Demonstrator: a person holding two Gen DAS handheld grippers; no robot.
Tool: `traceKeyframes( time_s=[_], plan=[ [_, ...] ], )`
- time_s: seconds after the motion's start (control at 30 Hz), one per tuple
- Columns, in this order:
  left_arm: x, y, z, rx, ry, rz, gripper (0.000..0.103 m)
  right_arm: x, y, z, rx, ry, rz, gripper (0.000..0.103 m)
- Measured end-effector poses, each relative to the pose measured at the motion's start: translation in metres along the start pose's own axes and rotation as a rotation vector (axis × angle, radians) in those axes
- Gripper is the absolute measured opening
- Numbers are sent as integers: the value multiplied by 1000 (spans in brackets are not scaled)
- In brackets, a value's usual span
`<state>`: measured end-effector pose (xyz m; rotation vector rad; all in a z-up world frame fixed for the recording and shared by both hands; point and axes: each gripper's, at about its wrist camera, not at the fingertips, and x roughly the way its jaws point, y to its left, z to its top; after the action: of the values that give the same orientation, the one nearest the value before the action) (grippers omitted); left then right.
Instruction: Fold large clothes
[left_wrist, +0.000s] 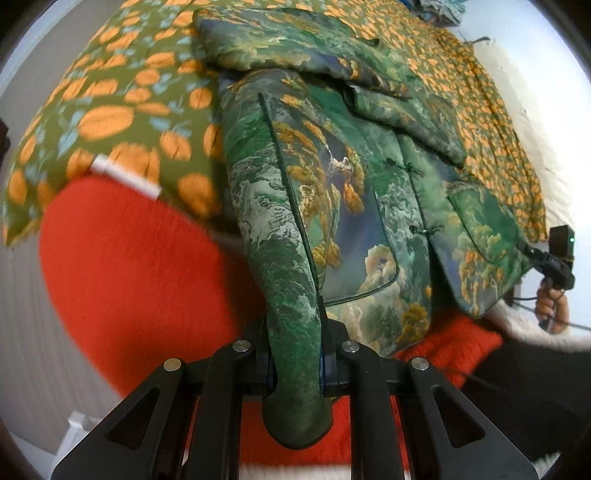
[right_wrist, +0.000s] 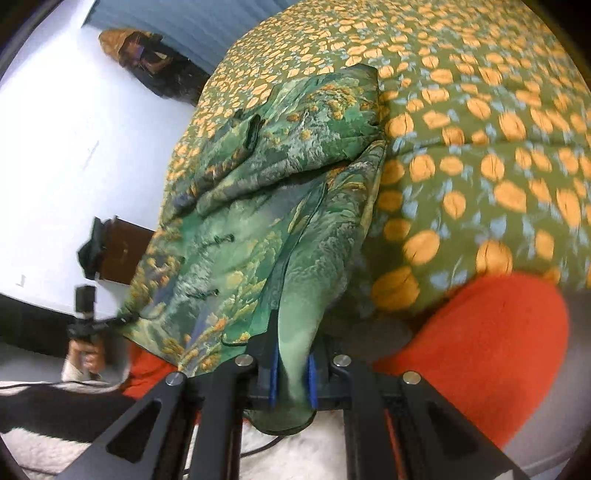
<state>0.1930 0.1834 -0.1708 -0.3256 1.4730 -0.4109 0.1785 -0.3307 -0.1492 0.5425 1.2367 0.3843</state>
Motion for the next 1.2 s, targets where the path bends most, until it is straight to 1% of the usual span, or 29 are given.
traceKeyframes(
  time_s=[0.07, 0.13, 0.2, 0.27, 0.3, 0.33, 0.43, 0.47, 0.53, 0.6, 0.63, 0.67, 0.73, 0.77, 0.83, 0.87, 0.9, 0.93, 0.97, 1.03, 1.07, 1.1, 1.13, 1.17, 1.2],
  plan=[
    [-12, -1, -6, 9, 11, 1, 14, -7, 6, -4, 6, 4, 23, 10],
    [-21, -3, -6, 31, 10, 22, 14, -11, 11, -1, 9, 1, 51, 10],
    [-31, -3, 4, 25, -13, -2, 14, -14, 15, 10, 28, -26, 96, 10],
    [-44, 2, 28, -6, -70, -60, 14, -17, 18, 25, 26, -60, 126, 10],
    [-48, 5, 37, -19, -88, -74, 14, -17, 19, 40, 22, -85, 143, 10],
    [-53, 9, 52, -41, -115, -98, 14, -18, 20, 48, 19, -97, 150, 10],
    [-62, 12, 105, -75, -201, -156, 13, -12, 21, 91, -16, -151, 141, 10],
    [-61, 9, 120, -81, -216, -165, 13, -8, 19, 111, -24, -171, 142, 10],
    [-56, 12, 160, -96, -246, -179, 14, 0, 16, 141, -22, -207, 132, 10],
    [-49, 16, 187, -102, -257, -169, 14, 10, 7, 171, 3, -242, 128, 10],
    [-40, 19, 210, -113, -255, -161, 14, 18, 2, 184, 18, -253, 131, 10],
    [-32, 22, 224, -125, -254, -155, 14, 30, -5, 201, 30, -261, 129, 10],
    [-16, 27, 249, -140, -242, -138, 14, 51, -16, 221, 53, -260, 120, 10],
    [-3, 27, 262, -139, -234, -112, 14, 68, -23, 232, 62, -251, 114, 10],
    [20, 30, 275, -152, -234, -77, 14, 89, -33, 241, 70, -247, 86, 10],
    [26, 32, 277, -155, -234, -63, 15, 100, -40, 244, 87, -246, 87, 10],
    [37, 33, 281, -165, -235, -45, 18, 110, -48, 245, 109, -249, 92, 10],
    [41, 34, 282, -170, -239, -43, 20, 115, -55, 245, 132, -257, 99, 10],
    [45, 35, 284, -175, -241, -45, 21, 121, -64, 244, 173, -271, 122, 11],
    [45, 36, 286, -187, -241, -63, 27, 125, -75, 242, 244, -285, 170, 12],
    [43, 36, 287, -194, -237, -86, 37, 126, -78, 242, 269, -285, 186, 15],
    [39, 37, 288, -207, -235, -116, 45, 126, -81, 242, 294, -278, 206, 19],
    [34, 38, 289, -220, -234, -140, 47, 125, -82, 244, 308, -271, 225, 22],
    [27, 39, 289, -236, -236, -174, 51, 123, -82, 245, 315, -268, 242, 31],
    [19, 39, 290, -246, -244, -211, 58, 120, -80, 248, 321, -266, 260, 41]
  ],
)
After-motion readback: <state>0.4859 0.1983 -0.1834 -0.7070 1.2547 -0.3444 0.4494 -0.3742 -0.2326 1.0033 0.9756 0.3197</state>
